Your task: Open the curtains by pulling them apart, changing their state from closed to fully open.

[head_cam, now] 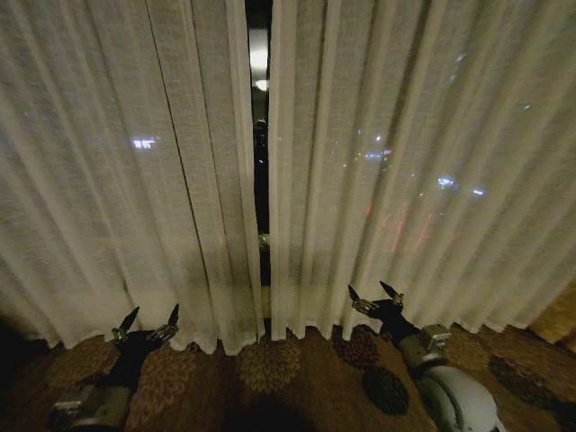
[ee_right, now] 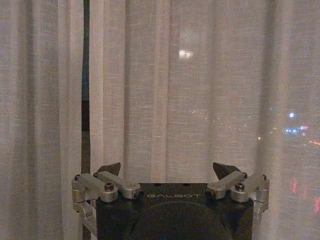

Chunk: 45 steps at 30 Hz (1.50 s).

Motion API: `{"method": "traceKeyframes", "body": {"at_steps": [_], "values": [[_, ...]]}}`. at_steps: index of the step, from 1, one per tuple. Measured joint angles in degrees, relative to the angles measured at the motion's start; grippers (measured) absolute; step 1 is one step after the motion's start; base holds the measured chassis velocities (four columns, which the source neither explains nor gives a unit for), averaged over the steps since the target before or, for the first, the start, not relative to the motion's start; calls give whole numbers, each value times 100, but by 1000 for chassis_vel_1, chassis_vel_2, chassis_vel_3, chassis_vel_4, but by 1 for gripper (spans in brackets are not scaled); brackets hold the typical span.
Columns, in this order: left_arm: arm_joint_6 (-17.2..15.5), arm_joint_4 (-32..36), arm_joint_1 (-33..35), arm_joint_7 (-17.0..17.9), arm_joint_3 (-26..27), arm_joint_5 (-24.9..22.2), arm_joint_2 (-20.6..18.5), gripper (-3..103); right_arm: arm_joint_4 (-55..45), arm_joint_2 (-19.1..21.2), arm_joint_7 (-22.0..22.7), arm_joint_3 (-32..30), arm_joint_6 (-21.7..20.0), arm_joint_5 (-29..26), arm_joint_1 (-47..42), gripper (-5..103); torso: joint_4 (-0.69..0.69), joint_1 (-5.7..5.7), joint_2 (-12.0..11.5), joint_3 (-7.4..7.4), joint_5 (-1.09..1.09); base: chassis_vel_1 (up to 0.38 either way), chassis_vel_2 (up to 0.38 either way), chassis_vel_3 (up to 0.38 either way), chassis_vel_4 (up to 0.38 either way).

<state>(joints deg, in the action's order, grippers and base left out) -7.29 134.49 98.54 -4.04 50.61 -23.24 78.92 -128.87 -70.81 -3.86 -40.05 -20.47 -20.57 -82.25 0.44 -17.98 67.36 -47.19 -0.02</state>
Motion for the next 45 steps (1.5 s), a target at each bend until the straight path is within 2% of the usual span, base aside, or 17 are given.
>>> {"method": "traceKeyframes", "body": {"at_steps": [11,14,19,22,25,30,39,45], "values": [[-31,-97,-108,2,-39,0,-26,100,139,-13,-3,21,6,12,50,100,-2,0,0,0,2,-131,414,122,-400],[-34,-115,-124,2,-50,1,-27,100,225,-15,9,36,173,19,79,100,0,0,0,0,1,-134,390,125,-377],[-37,-139,-134,3,-54,3,-26,100,263,-7,4,48,194,62,89,100,-1,-1,0,0,4,-138,253,160,-269],[-39,-142,-137,4,-55,4,-25,100,287,-6,-67,59,138,43,93,100,-1,-4,-1,-1,2,-73,118,107,-103],[-49,-142,-141,6,-54,15,-19,100,383,5,-295,175,-122,-221,143,100,1,-4,-2,-1,-1,-14,17,28,-4],[-78,-113,-126,17,-20,51,-6,100,747,-16,-328,419,-291,-597,383,100,-1,4,3,2,2,0,0,0,0],[-92,-90,-73,27,10,151,107,100,1637,-13,-374,628,-155,-642,1008,100,-1,-1,0,-1,0,3,0,-6,1],[-92,-60,-35,27,28,170,154,100,1822,-32,-432,744,-133,-702,1199,100,0,0,0,0,0,0,0,0,0]]}}
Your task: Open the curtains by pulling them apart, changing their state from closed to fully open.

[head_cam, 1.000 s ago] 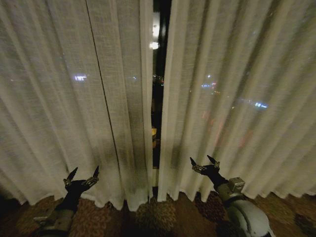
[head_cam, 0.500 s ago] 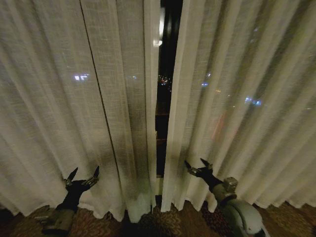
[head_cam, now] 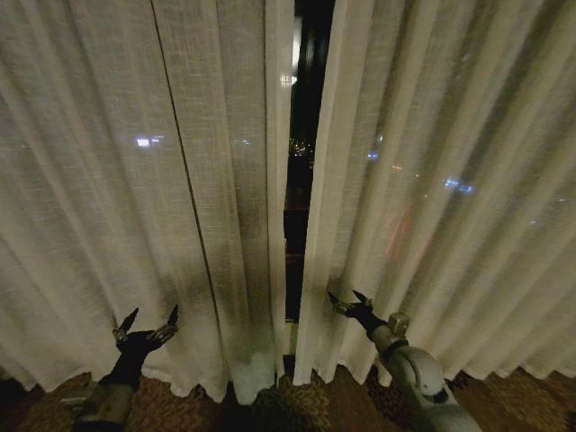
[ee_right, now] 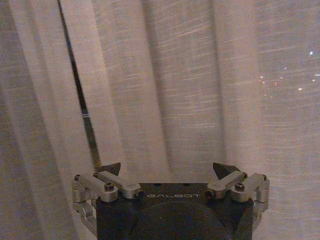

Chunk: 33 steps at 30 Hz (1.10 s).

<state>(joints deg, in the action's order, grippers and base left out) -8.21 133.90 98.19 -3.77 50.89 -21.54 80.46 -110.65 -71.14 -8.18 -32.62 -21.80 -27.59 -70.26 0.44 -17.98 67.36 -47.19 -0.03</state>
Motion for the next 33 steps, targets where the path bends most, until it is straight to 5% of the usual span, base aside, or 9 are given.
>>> {"method": "traceKeyframes", "body": {"at_steps": [33], "values": [[9,161,118,2,62,56,220,100,1252,-162,135,785,110,-94,1598,100,0,0,0,0,1,0,0,0,0]]}}
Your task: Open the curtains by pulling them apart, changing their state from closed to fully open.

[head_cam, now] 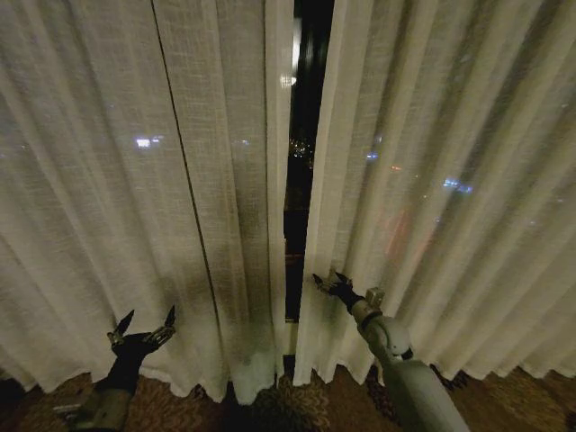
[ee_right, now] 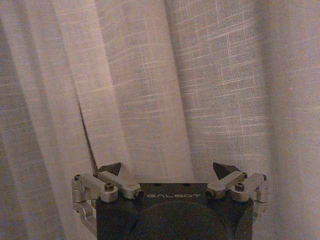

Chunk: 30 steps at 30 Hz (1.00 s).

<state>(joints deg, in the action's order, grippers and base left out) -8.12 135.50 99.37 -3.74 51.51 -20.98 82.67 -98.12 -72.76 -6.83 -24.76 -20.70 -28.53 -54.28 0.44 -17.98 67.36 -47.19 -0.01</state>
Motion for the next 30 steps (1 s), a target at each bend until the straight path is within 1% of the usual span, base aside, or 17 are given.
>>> {"method": "traceKeyframes", "body": {"at_steps": [7,9,10,11,13,14,15,16,17,19,23,25,26,27,28,29,30], "values": [[13,-10,-1,0,19,-1,10,100,268,-88,94,71,24,35,250,100,0,0,0,0,0,0,0,0,0],[16,-11,-6,0,20,-1,21,100,420,-126,182,77,58,84,364,100,0,0,0,0,0,0,0,0,0],[16,-11,-7,0,19,-2,24,100,498,-140,224,77,125,163,411,103,0,0,0,0,0,0,0,0,0],[16,-11,-7,0,19,-2,24,100,498,-140,224,77,125,163,411,103,0,0,0,0,0,0,0,0,0],[23,-12,-6,0,23,-3,28,100,572,-140,303,94,218,272,449,94,0,0,0,0,0,0,0,0,0],[23,-12,-6,0,23,-3,28,100,572,-140,303,94,218,272,449,94,0,0,0,0,0,0,0,0,0],[30,-15,-1,0,26,-4,30,100,586,-135,327,97,236,293,457,89,0,0,0,0,0,0,0,0,0],[32,-16,3,0,27,-4,32,100,592,-133,332,97,242,301,460,89,1,0,0,0,0,0,0,0,0],[37,-20,10,0,30,-5,37,100,607,-129,338,96,254,314,467,78,0,0,0,0,0,0,0,0,0],[42,-22,18,0,31,-5,39,100,621,-127,339,95,261,321,474,78,1,0,0,0,0,0,0,0,0],[54,-24,16,0,44,-9,40,100,646,-125,339,97,278,332,510,57,0,0,0,0,0,0,0,0,0],[56,-26,15,0,46,-11,39,100,646,-128,339,101,280,332,519,57,0,0,0,0,0,0,0,0,0],[57,-28,14,0,48,-13,39,100,646,-132,341,108,285,333,528,46,0,0,0,0,0,0,0,0,0],[58,-30,14,0,48,-14,39,100,646,-134,344,114,288,332,533,46,0,0,0,0,0,0,0,0,0],[59,-32,13,0,48,-16,40,100,646,-135,352,122,302,333,538,41,0,0,0,0,0,0,0,0,0],[59,-32,13,0,48,-16,40,100,646,-135,352,122,302,333,538,41,0,0,0,0,0,0,0,0,0],[59,-34,9,0,48,-20,42,100,646,-133,360,136,330,333,542,35,0,0,0,0,0,0,0,0,0]]}}
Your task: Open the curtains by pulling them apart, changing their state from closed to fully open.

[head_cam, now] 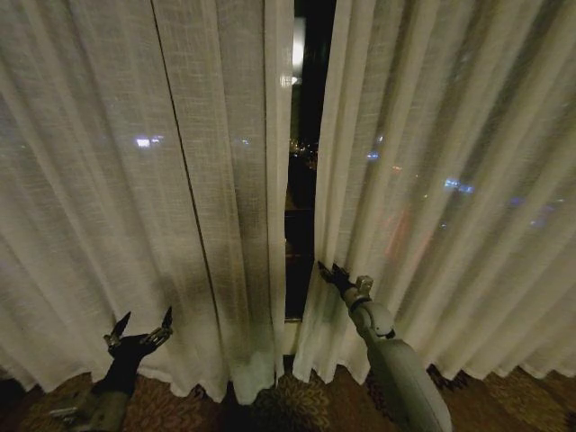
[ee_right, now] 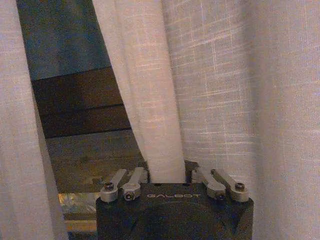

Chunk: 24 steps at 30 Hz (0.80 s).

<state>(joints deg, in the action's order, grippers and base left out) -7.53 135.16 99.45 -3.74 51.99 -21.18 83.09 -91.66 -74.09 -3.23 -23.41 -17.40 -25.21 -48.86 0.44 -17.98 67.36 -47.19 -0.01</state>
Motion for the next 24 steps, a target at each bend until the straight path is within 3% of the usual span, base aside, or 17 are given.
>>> {"method": "traceKeyframes", "body": {"at_steps": [5,10,24], "values": [[0,-5,-32,0,10,-21,-23,100,-73,15,67,49,97,111,-11,13,0,0,0,0,0,0,0,0,0],[-5,13,-29,3,75,-105,-86,100,-208,35,150,104,110,177,-63,2,0,0,0,0,0,0,0,0,0],[52,41,101,4,133,-141,-61,100,-363,68,147,113,-39,242,-131,0,0,0,0,0,1,-7,-17,11,19]]}}
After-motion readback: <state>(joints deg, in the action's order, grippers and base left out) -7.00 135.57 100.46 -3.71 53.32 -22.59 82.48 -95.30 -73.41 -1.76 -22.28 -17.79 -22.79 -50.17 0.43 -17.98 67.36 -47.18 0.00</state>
